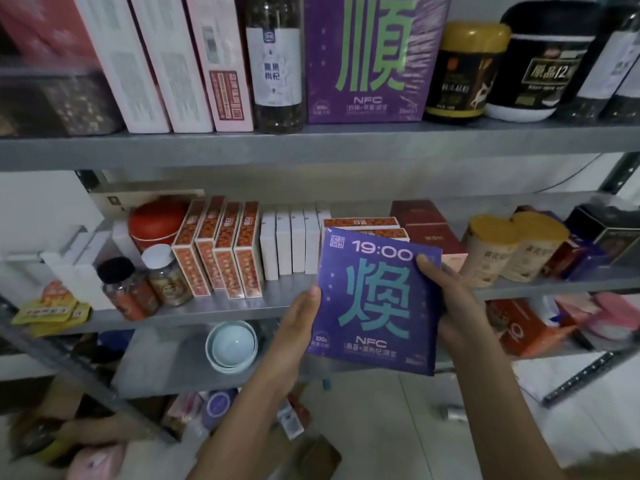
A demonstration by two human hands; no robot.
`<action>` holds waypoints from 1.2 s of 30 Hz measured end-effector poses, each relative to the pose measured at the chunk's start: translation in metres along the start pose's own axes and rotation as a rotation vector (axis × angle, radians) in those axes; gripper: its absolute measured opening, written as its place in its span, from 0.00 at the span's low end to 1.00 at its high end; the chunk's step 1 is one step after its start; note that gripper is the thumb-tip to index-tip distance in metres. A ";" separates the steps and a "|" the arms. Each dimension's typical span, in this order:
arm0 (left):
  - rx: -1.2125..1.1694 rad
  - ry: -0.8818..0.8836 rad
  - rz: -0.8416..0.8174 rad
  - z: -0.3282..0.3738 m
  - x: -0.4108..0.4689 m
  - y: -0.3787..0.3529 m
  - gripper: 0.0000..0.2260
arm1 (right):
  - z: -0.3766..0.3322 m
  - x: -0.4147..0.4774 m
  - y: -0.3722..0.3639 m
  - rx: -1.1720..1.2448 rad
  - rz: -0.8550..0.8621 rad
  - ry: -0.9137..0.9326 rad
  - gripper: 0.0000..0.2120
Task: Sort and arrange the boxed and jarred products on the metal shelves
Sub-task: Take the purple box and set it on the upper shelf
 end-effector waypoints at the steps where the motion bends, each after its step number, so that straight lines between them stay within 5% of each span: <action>1: 0.004 0.012 -0.002 -0.002 -0.002 0.002 0.26 | 0.002 0.001 0.001 -0.006 -0.010 -0.010 0.24; 5: -0.029 -0.001 0.037 -0.005 -0.002 0.010 0.24 | 0.013 -0.001 0.004 -0.040 -0.122 -0.029 0.28; 9: -0.108 0.000 0.108 -0.009 -0.002 0.018 0.25 | 0.057 -0.019 0.008 -0.085 -0.303 -0.173 0.46; 13: 0.022 0.022 0.056 -0.005 0.002 0.014 0.24 | 0.084 -0.032 0.012 0.029 -0.306 -0.151 0.35; 15: 0.327 -0.057 0.018 0.005 0.006 0.012 0.23 | 0.086 -0.034 0.017 0.067 -0.224 -0.099 0.26; 18: 1.104 -0.378 -0.040 0.020 0.004 0.000 0.27 | 0.086 -0.037 0.019 0.081 -0.087 -0.074 0.26; 22: 1.547 -0.756 -0.352 0.004 -0.021 -0.046 0.34 | 0.081 -0.044 0.021 0.149 0.038 -0.073 0.23; 24: 1.696 -0.904 -0.354 0.002 -0.025 -0.056 0.44 | 0.076 -0.049 0.021 0.119 0.067 -0.056 0.20; 30: 1.429 -1.021 -0.032 0.024 -0.021 -0.047 0.39 | 0.062 -0.056 0.016 0.052 0.081 -0.014 0.17; 36: 0.982 -0.956 -0.035 0.030 -0.022 -0.027 0.31 | 0.010 -0.033 0.054 0.069 0.433 0.263 0.22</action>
Point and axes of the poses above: each hand's wrist, its own x-axis towards the middle knuckle, its own y-axis out of the back of the hand, z = x × y, the point moved 8 cm from there along x, towards the middle knuckle, and after that the axes turned 9 degrees about -y, right-handed, at the moved point
